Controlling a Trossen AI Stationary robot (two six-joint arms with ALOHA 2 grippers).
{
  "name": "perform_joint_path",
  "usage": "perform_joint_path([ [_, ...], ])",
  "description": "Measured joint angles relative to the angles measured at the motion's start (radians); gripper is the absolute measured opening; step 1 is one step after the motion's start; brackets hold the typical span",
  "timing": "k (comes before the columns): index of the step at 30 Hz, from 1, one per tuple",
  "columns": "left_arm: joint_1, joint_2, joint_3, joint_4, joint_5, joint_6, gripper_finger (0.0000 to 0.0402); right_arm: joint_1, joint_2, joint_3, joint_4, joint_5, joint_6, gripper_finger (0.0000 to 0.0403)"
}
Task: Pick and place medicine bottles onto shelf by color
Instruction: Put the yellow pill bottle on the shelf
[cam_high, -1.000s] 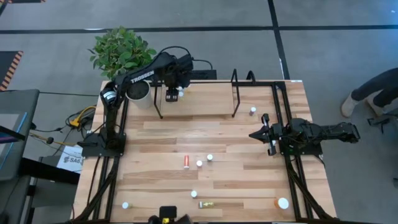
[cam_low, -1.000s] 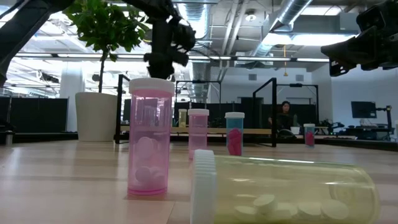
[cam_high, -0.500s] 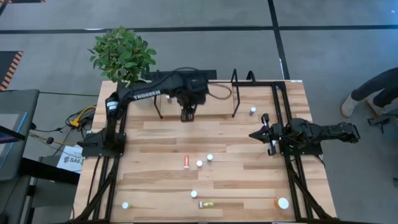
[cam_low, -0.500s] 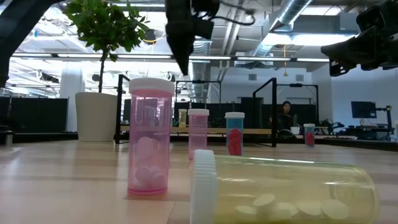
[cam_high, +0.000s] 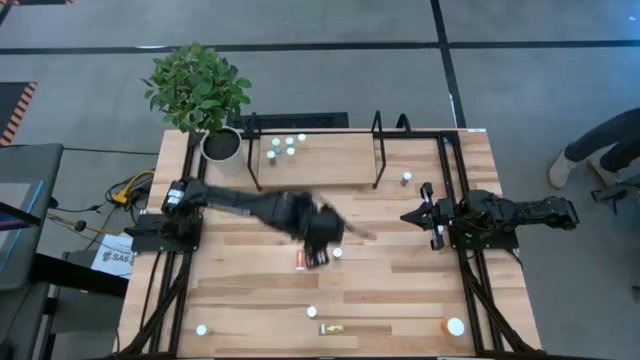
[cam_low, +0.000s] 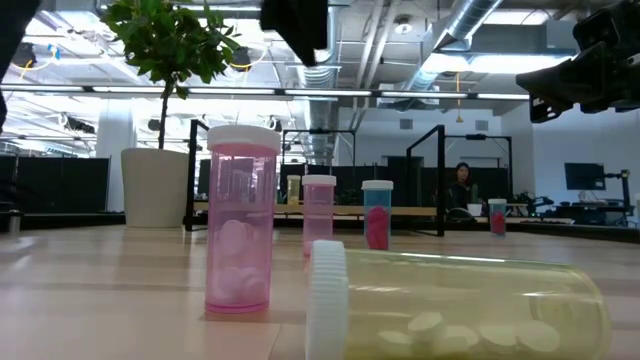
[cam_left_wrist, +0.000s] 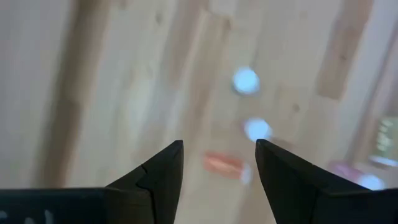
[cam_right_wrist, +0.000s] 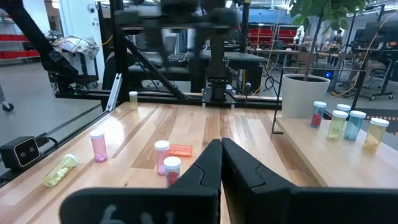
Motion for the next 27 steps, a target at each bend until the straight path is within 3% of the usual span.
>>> perform_joint_path([
  [10, -0.274, 0.0, 0.0, -0.237, 0.085, -0.58, 0.0187, 0.0, 0.0, 0.0, 0.0, 0.0, 0.0, 0.0026],
  [20, -0.442, -0.042, -0.194, -0.228, 0.237, -0.748, 0.0206, 0.0, 0.0, 0.0, 0.0, 0.0, 0.0, 0.0026],
  [27, -0.596, -0.23, -0.416, -0.216, 0.272, -0.883, 0.021, 0.0, 0.0, 0.0, 0.0, 0.0, 0.0, 0.0026],
])
